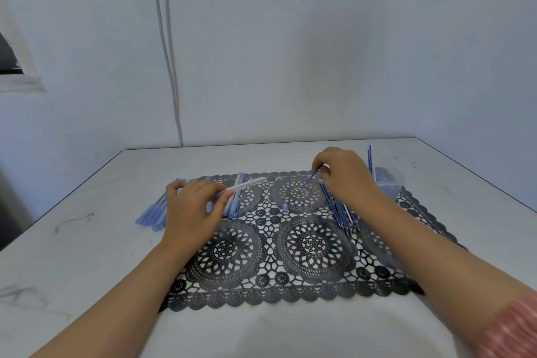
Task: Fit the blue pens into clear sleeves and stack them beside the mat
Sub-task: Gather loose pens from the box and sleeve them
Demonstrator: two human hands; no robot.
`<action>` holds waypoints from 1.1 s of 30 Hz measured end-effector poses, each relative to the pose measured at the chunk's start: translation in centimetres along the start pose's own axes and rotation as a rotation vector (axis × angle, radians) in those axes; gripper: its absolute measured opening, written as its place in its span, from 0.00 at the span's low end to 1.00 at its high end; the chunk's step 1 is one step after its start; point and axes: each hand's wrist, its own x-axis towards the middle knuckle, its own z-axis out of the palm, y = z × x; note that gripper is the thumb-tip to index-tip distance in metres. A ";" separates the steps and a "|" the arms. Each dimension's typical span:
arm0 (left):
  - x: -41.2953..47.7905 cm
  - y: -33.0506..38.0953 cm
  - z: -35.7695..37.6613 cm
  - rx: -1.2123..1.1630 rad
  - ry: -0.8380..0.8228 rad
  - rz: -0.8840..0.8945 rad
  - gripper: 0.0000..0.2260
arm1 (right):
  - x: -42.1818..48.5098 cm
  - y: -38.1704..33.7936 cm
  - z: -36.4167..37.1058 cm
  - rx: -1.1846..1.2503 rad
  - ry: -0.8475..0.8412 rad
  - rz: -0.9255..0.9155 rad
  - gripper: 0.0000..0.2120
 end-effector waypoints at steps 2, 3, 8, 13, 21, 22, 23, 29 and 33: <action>-0.1 0.0 -0.2 -0.011 0.003 -0.011 0.14 | -0.1 0.6 -0.4 0.070 -0.048 -0.020 0.14; -0.1 0.0 -0.2 -0.015 0.005 -0.014 0.14 | -0.2 0.9 -0.5 0.097 -0.075 -0.027 0.15; -0.2 0.2 -0.5 -0.045 0.011 -0.030 0.15 | -1.0 1.6 0.0 0.092 -0.268 -0.075 0.14; -0.5 0.2 -0.8 -0.068 0.021 -0.074 0.16 | -1.9 1.5 0.5 -0.054 -0.382 -0.228 0.19; -0.2 0.4 -0.5 -0.108 0.023 -0.105 0.16 | -2.2 1.4 1.1 -0.118 -0.362 -0.263 0.12; -0.1 0.4 -0.2 -0.108 0.019 -0.104 0.16 | -2.1 1.6 1.3 -0.112 -0.348 -0.262 0.11; -0.1 0.3 -0.1 -0.107 0.017 -0.103 0.17 | -1.9 1.7 1.5 -0.088 -0.333 -0.252 0.11; 0.0 0.1 0.4 -0.101 0.016 -0.088 0.16 | -0.5 1.8 0.8 0.113 -0.093 -0.122 0.13; 0.0 -0.1 0.4 -0.101 0.018 -0.096 0.15 | 0.3 2.4 -1.6 0.200 0.207 0.175 0.14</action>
